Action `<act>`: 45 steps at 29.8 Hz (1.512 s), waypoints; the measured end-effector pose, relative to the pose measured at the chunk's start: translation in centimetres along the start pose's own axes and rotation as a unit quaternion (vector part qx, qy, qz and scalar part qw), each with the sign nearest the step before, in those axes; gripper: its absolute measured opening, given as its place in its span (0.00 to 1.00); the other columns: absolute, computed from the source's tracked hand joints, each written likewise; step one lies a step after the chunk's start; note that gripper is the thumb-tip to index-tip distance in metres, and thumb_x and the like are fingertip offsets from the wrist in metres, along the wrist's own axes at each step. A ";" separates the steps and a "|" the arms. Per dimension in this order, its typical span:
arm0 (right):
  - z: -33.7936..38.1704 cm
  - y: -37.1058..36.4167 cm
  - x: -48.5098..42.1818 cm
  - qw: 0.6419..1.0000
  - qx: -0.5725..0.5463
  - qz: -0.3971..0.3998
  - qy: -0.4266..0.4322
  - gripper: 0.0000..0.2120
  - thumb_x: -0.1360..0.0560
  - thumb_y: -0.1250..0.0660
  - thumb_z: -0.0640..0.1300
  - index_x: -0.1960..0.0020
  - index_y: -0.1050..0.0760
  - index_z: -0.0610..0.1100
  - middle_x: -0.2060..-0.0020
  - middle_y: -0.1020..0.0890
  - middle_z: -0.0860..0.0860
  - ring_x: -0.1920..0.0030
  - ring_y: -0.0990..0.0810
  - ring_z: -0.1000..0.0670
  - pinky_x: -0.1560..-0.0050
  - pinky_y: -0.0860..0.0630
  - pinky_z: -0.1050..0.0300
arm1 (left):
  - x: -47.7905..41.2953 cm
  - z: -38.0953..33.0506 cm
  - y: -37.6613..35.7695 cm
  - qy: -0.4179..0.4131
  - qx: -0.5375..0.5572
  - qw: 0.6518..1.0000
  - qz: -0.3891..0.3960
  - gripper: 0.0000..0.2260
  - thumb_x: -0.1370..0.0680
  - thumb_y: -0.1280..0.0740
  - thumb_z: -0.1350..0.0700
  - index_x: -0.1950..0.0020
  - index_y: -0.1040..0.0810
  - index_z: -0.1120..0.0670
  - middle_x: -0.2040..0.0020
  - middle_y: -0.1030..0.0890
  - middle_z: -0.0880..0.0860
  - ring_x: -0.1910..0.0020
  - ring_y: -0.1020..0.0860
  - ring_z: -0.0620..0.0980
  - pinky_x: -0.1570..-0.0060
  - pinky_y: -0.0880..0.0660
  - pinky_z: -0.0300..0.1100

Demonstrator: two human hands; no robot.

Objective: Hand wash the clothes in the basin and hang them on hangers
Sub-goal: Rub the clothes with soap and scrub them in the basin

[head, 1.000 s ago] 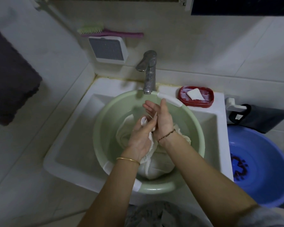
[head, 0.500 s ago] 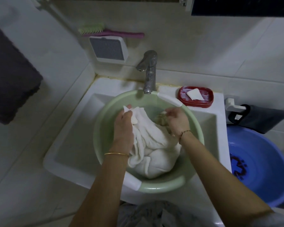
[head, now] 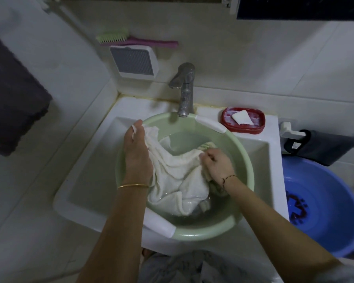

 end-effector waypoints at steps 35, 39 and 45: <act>10.2 -1.2 0.7 0.984 0.094 -0.089 0.123 0.21 0.19 0.45 0.53 0.67 0.33 0.46 0.62 0.23 0.44 0.59 0.23 0.43 0.62 0.32 0.52 | 6.4 4.8 -6.9 0.226 0.170 0.951 0.123 0.17 0.17 0.49 0.48 0.55 0.26 0.56 0.61 0.26 0.56 0.60 0.23 0.47 0.49 0.27 0.40; 10.1 -0.1 0.3 0.981 0.113 -0.111 0.109 0.20 0.20 0.43 0.51 0.69 0.32 0.45 0.63 0.23 0.44 0.57 0.22 0.42 0.64 0.38 0.55 | 6.4 4.9 -6.7 0.286 0.198 0.928 0.135 0.24 0.20 0.47 0.39 0.51 0.22 0.56 0.58 0.19 0.58 0.52 0.21 0.56 0.50 0.25 0.47; 10.2 0.8 -0.3 0.983 0.108 -0.110 0.102 0.19 0.20 0.44 0.50 0.68 0.35 0.45 0.63 0.23 0.43 0.59 0.24 0.42 0.64 0.38 0.56 | 6.9 4.8 -7.2 0.288 0.179 0.928 0.157 0.28 0.21 0.46 0.37 0.37 0.24 0.58 0.43 0.20 0.60 0.40 0.23 0.57 0.34 0.31 0.52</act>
Point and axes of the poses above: each hand's wrist, its own x-axis away from the middle knuckle, its own y-axis out of the back of the hand, z = x × y, the point moved 7 cm from there along -x, towards the middle knuckle
